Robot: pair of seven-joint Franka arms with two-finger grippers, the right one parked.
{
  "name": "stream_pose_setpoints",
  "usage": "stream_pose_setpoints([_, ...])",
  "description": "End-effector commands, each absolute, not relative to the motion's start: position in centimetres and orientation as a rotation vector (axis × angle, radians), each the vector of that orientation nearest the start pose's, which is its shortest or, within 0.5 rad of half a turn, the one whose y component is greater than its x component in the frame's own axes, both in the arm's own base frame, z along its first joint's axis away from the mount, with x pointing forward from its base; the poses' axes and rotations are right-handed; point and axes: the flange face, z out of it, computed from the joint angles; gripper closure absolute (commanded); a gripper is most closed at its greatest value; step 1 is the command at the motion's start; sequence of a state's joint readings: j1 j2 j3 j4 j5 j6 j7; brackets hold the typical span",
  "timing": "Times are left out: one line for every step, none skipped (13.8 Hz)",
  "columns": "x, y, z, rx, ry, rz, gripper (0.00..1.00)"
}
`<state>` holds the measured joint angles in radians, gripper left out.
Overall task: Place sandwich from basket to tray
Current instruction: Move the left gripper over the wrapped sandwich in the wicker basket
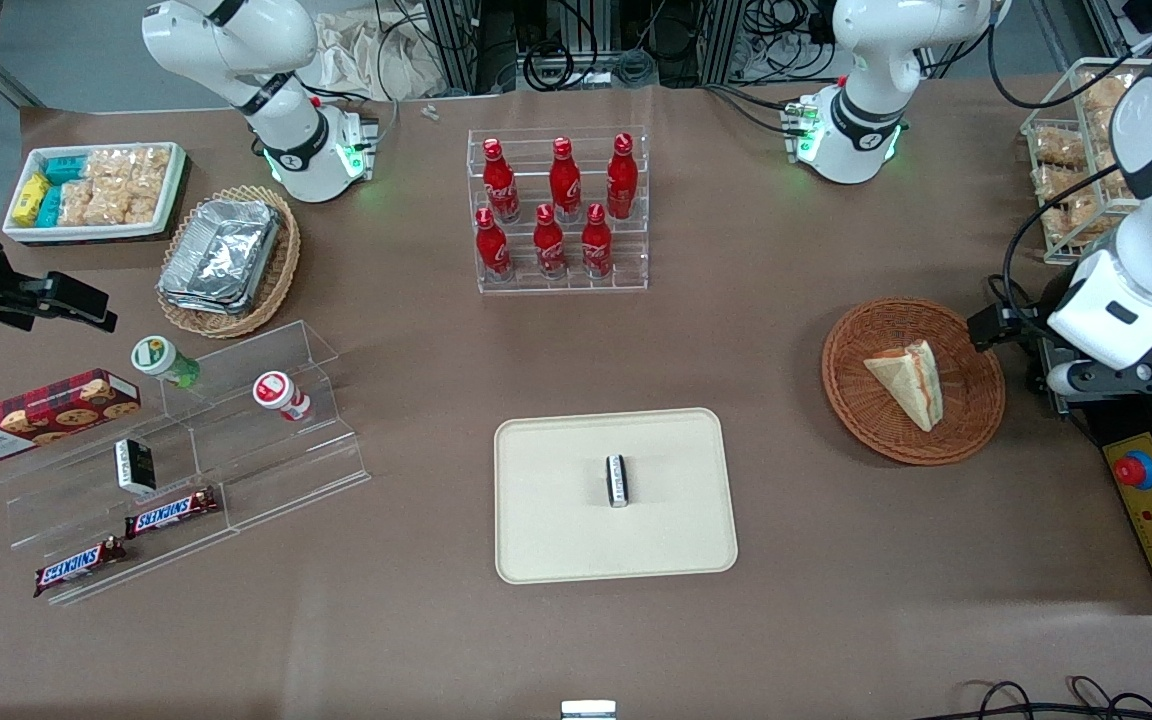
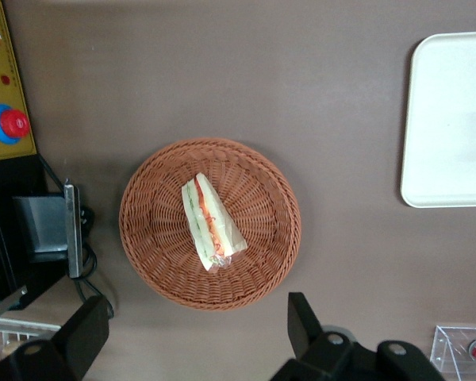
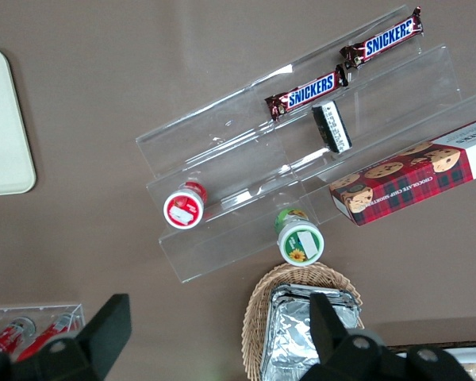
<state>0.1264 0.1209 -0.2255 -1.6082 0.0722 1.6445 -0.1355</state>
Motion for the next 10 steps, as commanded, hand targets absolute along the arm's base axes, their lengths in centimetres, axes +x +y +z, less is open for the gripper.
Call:
stream_pose_setpoints([58.7, -4.4, 51.4, -3.094, -0.117, 0.095, 0.00])
stream_pose_setpoints([58.2, -4.4, 49.8, -3.089, -0.165, 0.067, 0.00])
stream_pose_setpoints([57.8, -4.1, 48.3, -3.081, -0.266, 0.046, 0.00])
stream_pose_setpoints([57.5, -3.9, 46.9, -3.065, -0.407, 0.050, 0.00])
stream_pose_setpoints([57.1, -4.0, 45.6, -3.028, -0.584, 0.077, 0.01])
stream_pose_setpoints([56.6, -4.0, 44.0, -2.996, -0.713, 0.092, 0.01])
stream_pose_setpoints([56.1, -4.1, 42.2, -2.982, -0.781, 0.063, 0.01])
stream_pose_setpoints([55.5, -4.3, 40.6, -2.976, -0.835, 0.026, 0.01])
stream_pose_setpoints([54.6, -4.3, 38.6, -2.957, -0.919, -0.001, 0.01])
stream_pose_setpoints([53.6, -4.3, 36.8, -2.951, -0.940, -0.031, 0.01])
